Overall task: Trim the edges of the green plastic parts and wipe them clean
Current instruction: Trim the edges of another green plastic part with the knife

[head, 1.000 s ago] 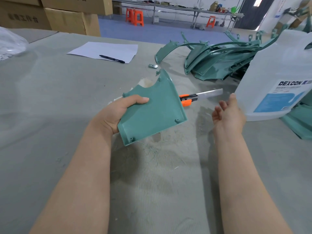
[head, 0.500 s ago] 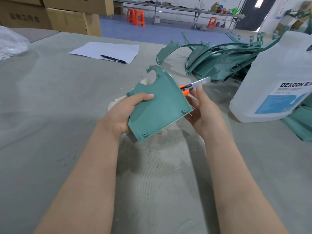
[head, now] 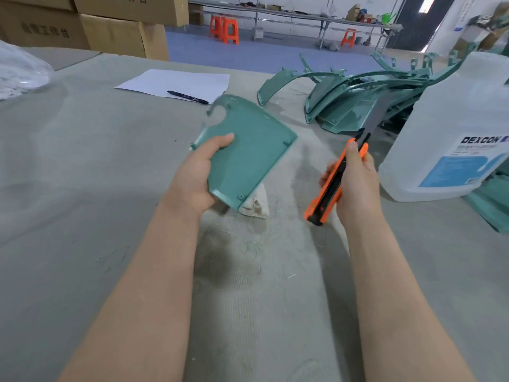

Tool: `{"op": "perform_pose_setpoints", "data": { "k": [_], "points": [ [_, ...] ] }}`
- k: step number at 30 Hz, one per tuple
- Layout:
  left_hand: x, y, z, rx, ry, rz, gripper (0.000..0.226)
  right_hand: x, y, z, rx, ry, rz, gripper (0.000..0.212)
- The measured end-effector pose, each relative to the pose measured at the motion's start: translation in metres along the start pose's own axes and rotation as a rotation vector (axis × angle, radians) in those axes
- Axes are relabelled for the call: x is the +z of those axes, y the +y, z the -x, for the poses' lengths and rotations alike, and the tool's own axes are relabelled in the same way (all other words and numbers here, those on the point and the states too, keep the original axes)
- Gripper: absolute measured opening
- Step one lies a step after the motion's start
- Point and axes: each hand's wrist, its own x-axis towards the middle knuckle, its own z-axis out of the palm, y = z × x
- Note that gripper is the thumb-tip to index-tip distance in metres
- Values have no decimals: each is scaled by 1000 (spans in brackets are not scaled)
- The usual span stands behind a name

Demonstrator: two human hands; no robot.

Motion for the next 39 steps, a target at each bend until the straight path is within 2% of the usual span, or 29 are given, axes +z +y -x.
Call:
{"op": "perform_pose_setpoints", "data": {
  "k": [2, 4, 6, 9, 15, 22, 39],
  "points": [
    [1, -2, -4, 114, 103, 16, 28, 2, 0, 6, 28, -120, 138, 34],
    [0, -2, -6, 195, 167, 14, 29, 6, 4, 10, -51, -213, 387, 44],
    [-1, -2, -6, 229, 191, 15, 28, 8, 8, 12, -179, -228, 559, 44],
    [-1, -1, -6, 241, 186, 27, 21, 7, 10, 11, -283, -194, 656, 51],
    [1, -2, -4, 234, 145, 22, 12, 6, 10, 11, -306, -209, 707, 51],
    [4, -1, -2, 232, 129, 27, 14, 6, 11, 11, -300, -241, 716, 49],
    [-3, 0, -1, 198, 65, 14, 16, 6, 5, 18, -241, -285, 594, 50]
  ]
}}
